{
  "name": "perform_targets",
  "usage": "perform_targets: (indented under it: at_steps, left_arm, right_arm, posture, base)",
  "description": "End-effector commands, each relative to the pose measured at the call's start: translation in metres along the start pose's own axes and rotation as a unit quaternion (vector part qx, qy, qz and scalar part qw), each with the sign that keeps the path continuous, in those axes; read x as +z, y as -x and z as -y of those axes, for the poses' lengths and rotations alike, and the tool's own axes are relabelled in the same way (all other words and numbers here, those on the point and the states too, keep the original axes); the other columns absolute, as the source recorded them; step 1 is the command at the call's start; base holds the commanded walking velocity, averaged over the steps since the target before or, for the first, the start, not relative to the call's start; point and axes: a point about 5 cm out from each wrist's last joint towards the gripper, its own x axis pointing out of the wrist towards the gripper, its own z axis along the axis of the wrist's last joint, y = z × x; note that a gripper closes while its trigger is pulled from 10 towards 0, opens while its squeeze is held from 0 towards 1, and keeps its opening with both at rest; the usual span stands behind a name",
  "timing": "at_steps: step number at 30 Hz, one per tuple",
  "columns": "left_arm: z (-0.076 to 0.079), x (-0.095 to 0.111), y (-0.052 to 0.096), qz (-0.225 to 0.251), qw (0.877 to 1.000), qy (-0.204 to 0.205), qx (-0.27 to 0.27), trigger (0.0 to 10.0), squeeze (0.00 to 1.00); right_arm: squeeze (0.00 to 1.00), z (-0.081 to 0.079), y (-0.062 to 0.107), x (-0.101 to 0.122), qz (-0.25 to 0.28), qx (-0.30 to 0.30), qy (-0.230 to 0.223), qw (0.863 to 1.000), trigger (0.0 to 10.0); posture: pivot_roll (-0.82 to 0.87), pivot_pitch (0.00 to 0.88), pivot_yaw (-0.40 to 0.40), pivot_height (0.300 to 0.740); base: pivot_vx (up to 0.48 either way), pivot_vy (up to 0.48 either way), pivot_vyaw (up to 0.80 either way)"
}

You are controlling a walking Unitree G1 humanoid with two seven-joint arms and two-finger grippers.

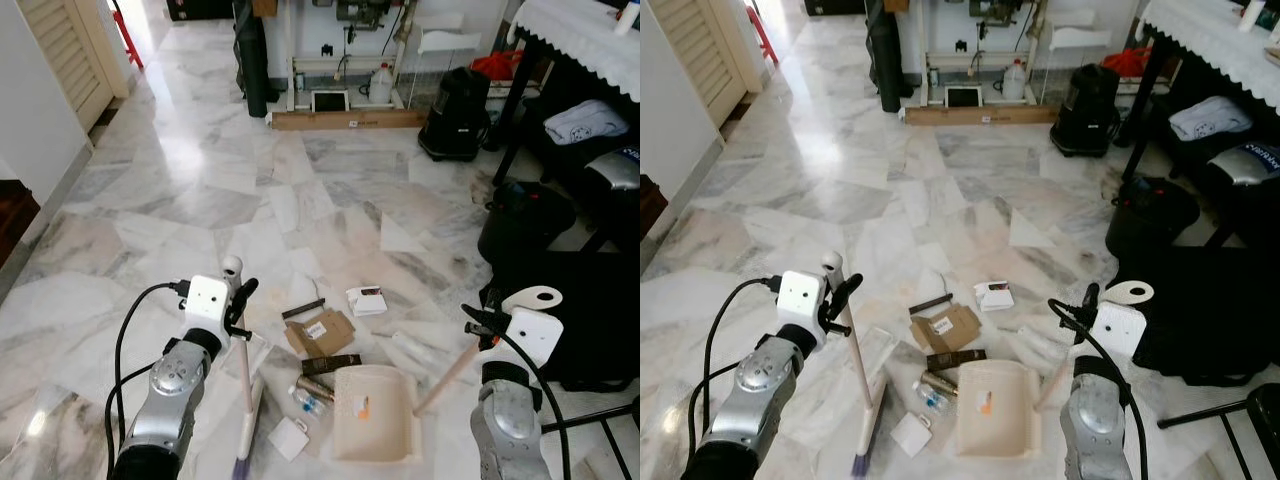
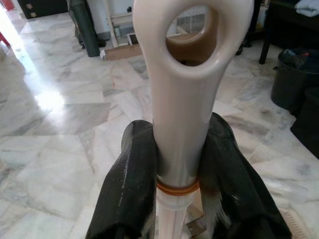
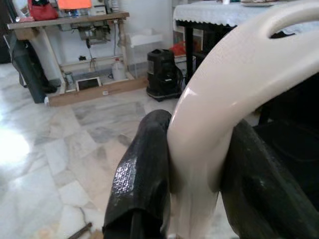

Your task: Sweep floor

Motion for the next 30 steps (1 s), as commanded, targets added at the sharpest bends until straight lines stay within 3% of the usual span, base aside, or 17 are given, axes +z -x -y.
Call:
perform_targets:
  at_steps: [1, 12, 18, 30]
  left_arm:
    - [0.000, 0.009, -0.006, 0.023, 1.000, -0.008, -0.004, 10.0, 0.00]
    - [-0.002, 0.011, -0.009, 0.030, 1.000, -0.007, 0.004, 10.0, 0.00]
    - [-0.002, 0.011, -0.009, 0.031, 0.999, -0.007, 0.005, 10.0, 0.00]
    - [-0.003, 0.009, -0.007, 0.032, 0.999, -0.008, 0.008, 10.0, 0.00]
  right_arm:
    - [0.00, 0.001, -0.001, 0.007, 0.004, -0.004, -0.001, 1.000, 10.0]
    - [0.00, 0.011, 0.003, -0.009, -0.074, -0.049, 0.047, 0.995, 10.0]
    - [0.00, 0.013, 0.006, -0.016, -0.107, -0.059, 0.049, 0.991, 10.0]
    - [0.00, -0.018, 0.001, -0.032, -0.127, -0.004, 0.027, 0.992, 10.0]
  posture:
    - [0.02, 0.011, 0.014, 0.740]
    - [0.02, 0.007, 0.009, 0.740]
    - [0.02, 0.011, 0.008, 0.740]
    - [0.04, 0.022, 0.009, 0.740]
  base:
    - [0.000, 0.000, 0.00]
    - [0.000, 0.000, 0.00]
    - [0.000, 0.000, 0.00]
    - [0.000, 0.000, 0.00]
